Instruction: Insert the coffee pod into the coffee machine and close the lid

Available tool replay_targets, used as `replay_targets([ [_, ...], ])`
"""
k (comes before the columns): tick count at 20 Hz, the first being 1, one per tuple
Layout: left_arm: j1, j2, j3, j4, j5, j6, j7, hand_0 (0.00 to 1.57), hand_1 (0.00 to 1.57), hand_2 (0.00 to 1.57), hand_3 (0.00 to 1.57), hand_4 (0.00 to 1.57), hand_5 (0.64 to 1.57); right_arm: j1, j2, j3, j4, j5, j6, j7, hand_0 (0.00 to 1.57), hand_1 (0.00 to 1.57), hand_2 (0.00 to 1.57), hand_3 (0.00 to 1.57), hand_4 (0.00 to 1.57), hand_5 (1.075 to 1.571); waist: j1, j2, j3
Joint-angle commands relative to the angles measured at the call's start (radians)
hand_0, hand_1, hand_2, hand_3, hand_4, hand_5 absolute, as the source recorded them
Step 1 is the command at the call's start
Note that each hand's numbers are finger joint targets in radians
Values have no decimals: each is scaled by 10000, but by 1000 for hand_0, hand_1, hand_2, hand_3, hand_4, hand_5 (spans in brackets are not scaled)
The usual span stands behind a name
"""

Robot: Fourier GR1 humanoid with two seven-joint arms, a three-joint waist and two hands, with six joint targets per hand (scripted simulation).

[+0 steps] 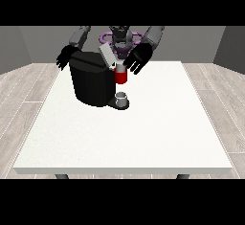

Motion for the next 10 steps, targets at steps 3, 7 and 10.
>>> replay_targets([
  [3, 247, -273, -146, -44, -159, 52, -6, 1018, 1018, 1086, 904, 369, 1571, 106, -1, -159, 351, 50, -173, -164, 0, 0, 0, 0, 447, 1571, 228, -180, -20],
  [7, -387, 193, -511, 80, -605, -502, -60, 0, 0, 0, 0, 0, 1571, -467, -7, -103, 335, 13, -94, -96, 0, 0, 0, 0, 435, 1571, -83, 417, -18],
  [10, 350, 258, -522, 247, -652, -489, -500, 0, 0, 0, 0, 0, 1571, 24, 20, 129, -118, 271, -328, 343, 0, 0, 0, 0, 360, 1571, 2, -174, -23],
])
